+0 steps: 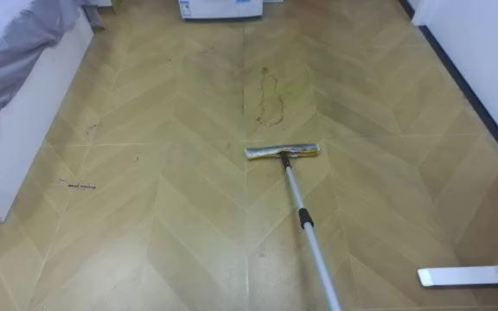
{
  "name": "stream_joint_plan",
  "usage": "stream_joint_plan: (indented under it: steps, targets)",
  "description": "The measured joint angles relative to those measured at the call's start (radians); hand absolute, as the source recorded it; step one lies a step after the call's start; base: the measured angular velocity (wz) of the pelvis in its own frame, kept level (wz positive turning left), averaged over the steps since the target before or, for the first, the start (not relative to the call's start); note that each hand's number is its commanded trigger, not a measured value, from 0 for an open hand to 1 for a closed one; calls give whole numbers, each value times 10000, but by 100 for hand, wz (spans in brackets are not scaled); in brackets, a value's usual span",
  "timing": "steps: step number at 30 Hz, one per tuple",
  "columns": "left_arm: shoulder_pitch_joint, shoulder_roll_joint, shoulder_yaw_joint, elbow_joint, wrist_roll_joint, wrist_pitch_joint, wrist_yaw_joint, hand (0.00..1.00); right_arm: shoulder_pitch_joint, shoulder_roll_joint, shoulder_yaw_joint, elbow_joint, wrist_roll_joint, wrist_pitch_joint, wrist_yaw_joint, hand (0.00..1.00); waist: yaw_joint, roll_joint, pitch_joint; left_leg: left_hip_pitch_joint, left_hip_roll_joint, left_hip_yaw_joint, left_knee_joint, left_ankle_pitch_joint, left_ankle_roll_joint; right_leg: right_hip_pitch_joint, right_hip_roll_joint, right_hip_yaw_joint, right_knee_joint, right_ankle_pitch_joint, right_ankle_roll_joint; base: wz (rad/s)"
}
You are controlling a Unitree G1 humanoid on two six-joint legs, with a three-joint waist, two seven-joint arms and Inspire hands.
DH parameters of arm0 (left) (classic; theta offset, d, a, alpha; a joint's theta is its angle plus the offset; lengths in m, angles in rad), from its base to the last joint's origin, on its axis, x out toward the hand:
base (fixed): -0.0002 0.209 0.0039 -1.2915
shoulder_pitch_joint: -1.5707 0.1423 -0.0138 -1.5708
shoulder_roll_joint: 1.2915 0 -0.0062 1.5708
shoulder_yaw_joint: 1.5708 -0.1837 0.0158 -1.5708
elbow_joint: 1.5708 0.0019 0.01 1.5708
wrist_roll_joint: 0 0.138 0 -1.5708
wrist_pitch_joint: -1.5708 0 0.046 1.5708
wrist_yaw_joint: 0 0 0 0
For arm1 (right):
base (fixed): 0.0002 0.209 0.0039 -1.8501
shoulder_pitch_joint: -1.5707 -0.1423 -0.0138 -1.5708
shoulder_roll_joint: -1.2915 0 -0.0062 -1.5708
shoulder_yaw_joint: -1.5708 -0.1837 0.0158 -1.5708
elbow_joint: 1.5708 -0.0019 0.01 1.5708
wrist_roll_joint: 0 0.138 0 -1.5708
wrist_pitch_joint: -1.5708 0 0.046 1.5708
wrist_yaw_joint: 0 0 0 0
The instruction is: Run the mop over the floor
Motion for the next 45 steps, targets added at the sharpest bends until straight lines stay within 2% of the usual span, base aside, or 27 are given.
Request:
stream_joint_plan:
  steps: [16,22,25,26,28,32,36,38,41,43,45]
  targets:
    - [-40,48,-1,-1,4,111,-204,0,-54,-18,4,-216,-2,196,151,100,0,-28,-31,-342,8,62,10,2,1,-390,-6,-8,22,1,-1,-1]
    - [-641,64,-189,12,412,223,-395,0,-399,-15,67,-223,220,285,3,100,18,-45,-42,-1225,19,37,308,14,19,-1125,-7,-14,47,2,-4,0]
    - [-898,173,-469,73,458,209,-398,0,-487,-45,328,-206,811,224,-161,100,18,-40,-35,-1574,13,-4,369,32,47,-1423,-8,-42,61,10,-15,5]
    - [-1023,177,-521,135,459,196,-384,0,-530,-63,386,-206,978,177,-207,100,23,23,-46,-1766,14,-31,431,39,57,-1596,-9,-58,99,11,-16,7]
    - [-1148,193,-573,135,454,181,-344,0,-658,-76,401,-197,1131,148,-273,100,17,42,10,-2057,17,-44,455,78,82,-1908,-20,-73,204,11,-16,5]
    - [-1228,227,-723,146,386,-135,-139,0,-793,-71,451,148,1461,-183,-403,100,-60,28,14,-2724,3,-172,544,137,98,-2521,-39,-291,281,30,-26,10]
    - [-1401,170,-725,242,399,-277,-100,0,-1121,-85,412,503,1451,-279,-483,100,-105,104,56,-3351,15,-363,742,153,108,-3175,-37,-369,636,28,-27,9]
    - [-1392,143,-767,243,410,-381,33,0,-1163,-106,386,523,1397,-332,-487,100,-170,158,72,-3659,16,-434,847,155,112,-3541,-71,-396,923,-1,-16,6]
    - [-1366,151,-772,322,408,-382,103,0,-1142,-131,398,552,1401,-350,-452,100,-245,149,103,-4036,-56,-476,1137,155,122,-4371,-341,-402,2243,-361,-81,6]
    - [-1353,164,-769,307,483,-365,114,0,-1116,-154,385,559,1404,-265,-453,100,-234,137,116,-4344,-115,-475,1477,151,123,-4927,-532,-321,3161,-590,-175,10]
    - [-1365,166,-789,311,650,-301,114,0,-1127,-202,397,582,1429,-201,-477,100,-209,169,144,-4925,-162,-632,2292,60,138,-5555,-660,-125,4137,-898,-354,10]
